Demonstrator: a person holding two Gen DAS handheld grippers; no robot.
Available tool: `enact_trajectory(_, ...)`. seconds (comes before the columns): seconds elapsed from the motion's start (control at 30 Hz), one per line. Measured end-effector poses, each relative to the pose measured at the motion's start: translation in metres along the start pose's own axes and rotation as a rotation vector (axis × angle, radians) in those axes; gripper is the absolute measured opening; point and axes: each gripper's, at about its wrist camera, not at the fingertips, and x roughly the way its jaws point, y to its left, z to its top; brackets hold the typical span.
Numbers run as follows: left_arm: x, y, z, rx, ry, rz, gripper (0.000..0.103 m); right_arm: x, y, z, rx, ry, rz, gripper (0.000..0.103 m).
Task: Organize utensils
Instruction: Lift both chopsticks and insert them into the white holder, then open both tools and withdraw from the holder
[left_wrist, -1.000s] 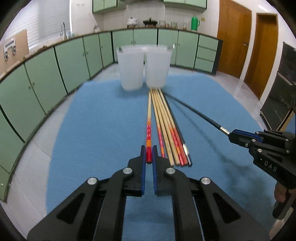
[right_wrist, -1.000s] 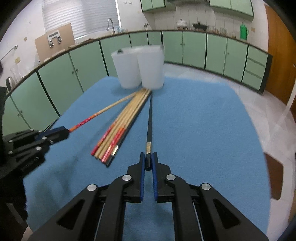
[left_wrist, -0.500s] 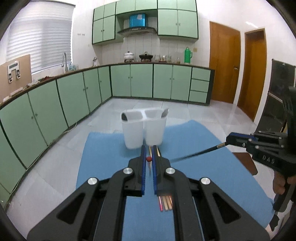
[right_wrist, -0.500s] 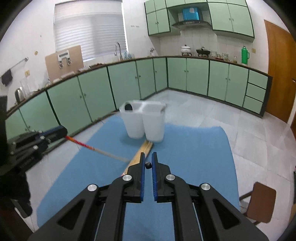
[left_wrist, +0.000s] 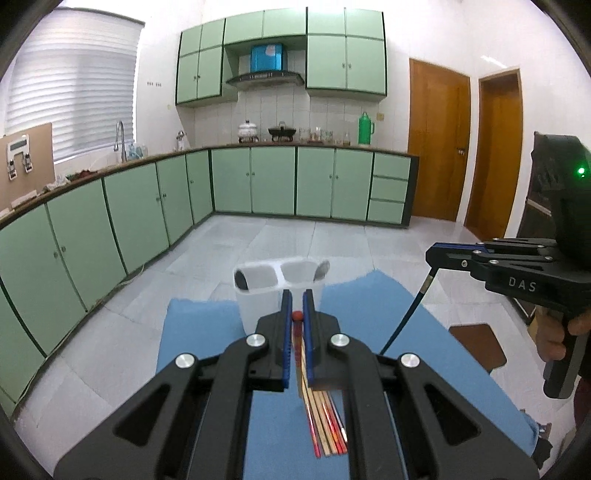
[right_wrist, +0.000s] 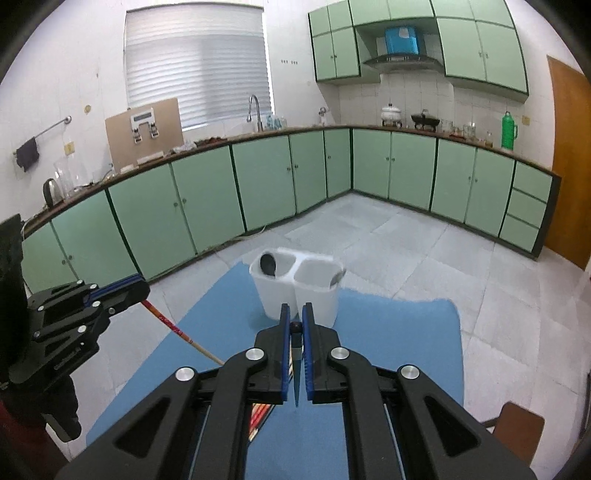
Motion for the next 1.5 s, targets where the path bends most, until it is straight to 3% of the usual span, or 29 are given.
enact_trajectory(0.4,0.013,0.007,0.091,0.016,-0.193,0.037,0.005,0.002,-0.002,0.099,-0.021,-0.165,-0.016,0.006)
enact_trajectory(0.63,0.054,0.013,0.123,0.005,-0.231,0.059,0.005,0.036,-0.01,0.14,0.002,-0.212,-0.022,0.006)
enact_trajectory(0.9,0.12,0.021,0.127,0.008,-0.224,0.083,0.005,0.091,-0.017,0.141,-0.014,-0.18,-0.046,0.006)
enact_trajectory(1.07,0.157,0.032,0.112,-0.016,-0.14,0.056,0.005,0.117,-0.021,0.122,-0.016,-0.138,-0.038,0.006)
enact_trajectory(1.27,0.17,0.042,0.092,-0.018,-0.076,0.062,0.006,0.132,-0.027,0.105,-0.004,-0.085,-0.034,0.007)
enact_trajectory(1.33,0.166,0.044,0.089,-0.018,-0.07,0.063,0.009,0.127,-0.031,0.104,0.009,-0.09,-0.037,0.009)
enact_trajectory(1.43,0.156,0.047,0.089,-0.024,-0.072,0.07,0.02,0.115,-0.035,0.104,0.017,-0.112,-0.05,0.021)
enact_trajectory(1.5,0.143,0.049,0.088,-0.031,-0.082,0.079,0.036,0.105,-0.037,0.102,0.023,-0.127,-0.06,0.032)
